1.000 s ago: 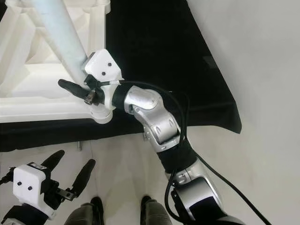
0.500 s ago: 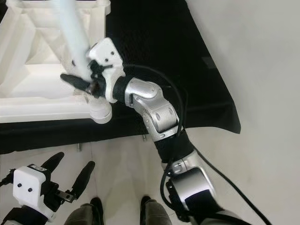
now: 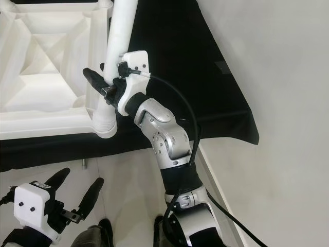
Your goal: Building children table
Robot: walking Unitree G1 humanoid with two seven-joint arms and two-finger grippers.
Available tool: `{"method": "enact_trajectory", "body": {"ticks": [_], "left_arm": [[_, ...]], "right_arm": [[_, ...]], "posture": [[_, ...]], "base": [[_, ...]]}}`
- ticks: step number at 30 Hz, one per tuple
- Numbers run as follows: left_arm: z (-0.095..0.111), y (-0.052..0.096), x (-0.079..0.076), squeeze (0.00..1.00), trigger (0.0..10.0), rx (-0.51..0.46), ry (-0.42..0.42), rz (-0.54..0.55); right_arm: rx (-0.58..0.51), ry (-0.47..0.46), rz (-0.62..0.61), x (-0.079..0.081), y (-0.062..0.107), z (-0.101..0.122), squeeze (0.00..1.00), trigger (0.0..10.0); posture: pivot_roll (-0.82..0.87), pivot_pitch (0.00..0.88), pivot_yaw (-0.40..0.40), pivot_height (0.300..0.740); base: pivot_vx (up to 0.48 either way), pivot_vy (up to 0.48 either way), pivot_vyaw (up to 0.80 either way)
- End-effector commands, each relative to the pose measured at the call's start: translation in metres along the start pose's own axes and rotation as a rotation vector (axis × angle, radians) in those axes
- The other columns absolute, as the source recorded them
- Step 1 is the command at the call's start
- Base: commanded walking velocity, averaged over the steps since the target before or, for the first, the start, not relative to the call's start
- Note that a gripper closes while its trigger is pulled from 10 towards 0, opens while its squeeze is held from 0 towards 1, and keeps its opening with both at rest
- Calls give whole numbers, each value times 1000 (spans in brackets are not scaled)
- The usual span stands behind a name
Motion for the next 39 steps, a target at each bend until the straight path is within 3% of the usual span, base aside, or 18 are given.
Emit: {"method": "enact_trajectory", "body": {"ticks": [1, 3, 4, 7, 11, 13, 18, 20, 22, 23, 24, 25, 27, 30, 32, 34, 35, 39], "left_arm": [[-8, 2, 2, 0, 10000, 35, 7, 8], [-8, -4, 16, 0, 10000, 34, -24, 62], [-3, -15, 34, 0, 10000, 19, -89, 118], [9, -29, 51, 0, 10000, -31, -134, 164], [25, -42, 63, 0, 10000, -96, -154, 186], [45, -56, 69, 0, 10000, -165, -164, 181], [81, -72, 73, 0, 10000, -291, -152, 150], [114, -80, 70, 0, 10000, -397, -129, 105], [114, -80, 70, 0, 10000, -397, -129, 105], [125, -82, 67, 0, 10000, -434, -113, 80], [135, -85, 62, 0, 10000, -465, -99, 40], [135, -85, 62, 0, 10000, -465, -99, 40], [148, -87, 46, 0, 10000, -509, -71, -61], [154, -87, 36, 0, 10000, -529, -65, -124], [167, -86, 18, 0, 10000, -570, -49, -232], [171, -86, 14, 0, 10000, -583, -46, -259], [180, -87, 9, 0, 10000, -611, -22, -294], [194, -92, 10, 0, 10000, -654, 5, -306]], "right_arm": [[158, -77, -128, -31, 12, -49, 0, 10000], [76, -217, -152, -40, 7, -26, 0, 10000], [-18, -343, -167, -49, 4, -2, 0, 10000], [-97, -393, -162, -56, 2, 19, 0, 10000], [-166, -411, -149, -60, 2, 39, 0, 10000], [-226, -400, -131, -62, 2, 58, 0, 10000], [-307, -366, -102, -67, 4, 86, 0, 10000], [-391, -354, -92, -74, 12, 114, 0, 10000], [-391, -354, -92, -74, 12, 114, 0, 10000], [-397, -310, -97, -76, 14, 120, 0, 10000], [-360, -163, -94, -71, 14, 118, 0, 10000], [-360, -163, -94, -71, 14, 118, 0, 10000], [-232, 139, -65, -60, 11, 98, 0, 10000], [-168, 235, -55, -58, 11, 84, 0, 10000], [-69, 395, -78, -61, 11, 59, 0, 10000], [-39, 449, -90, -64, 11, 52, 0, 10000], [17, 544, -120, -71, 11, 38, 0, 10000], [56, 597, -81, -64, 8, 20, 0, 10000]], "posture": [[11, 326, -68, 740], [4, 303, -65, 740], [1, 290, -65, 740], [-4, 270, -69, 740], [-13, 255, -70, 740], [-21, 230, -68, 740], [-31, 183, -60, 740], [-36, 154, -55, 740], [-36, 154, -55, 740], [-39, 133, -50, 740], [-40, 121, -48, 740], [-40, 121, -48, 740], [-42, 104, -46, 740], [-44, 90, -44, 740], [-46, 71, -39, 740], [-46, 71, -39, 740], [-46, 61, -37, 740], [-41, 45, -39, 740]], "base": [[0, 0, 0], [0, 0, 0], [0, 0, 0], [0, 0, 0], [0, 0, 0], [0, 0, 0], [0, 0, 0], [0, 0, 0], [0, 0, 0], [0, 0, 0], [0, 0, 0], [0, 0, 0], [0, 0, 0], [0, 0, 0], [0, 0, 0], [0, 0, 0], [0, 0, 0], [0, 0, 0]]}}
Point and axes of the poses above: a point about 5 cm out from each wrist's last joint towards the gripper, its own y axis pointing back from the gripper into the wrist, its own z axis along the axis of the wrist's last joint, x = y × z, the point moved 6 cm from there along -y, pointing out of the wrist towards the gripper, and after that the axes turned 4 degrees about -y, right-handed, at the moved point
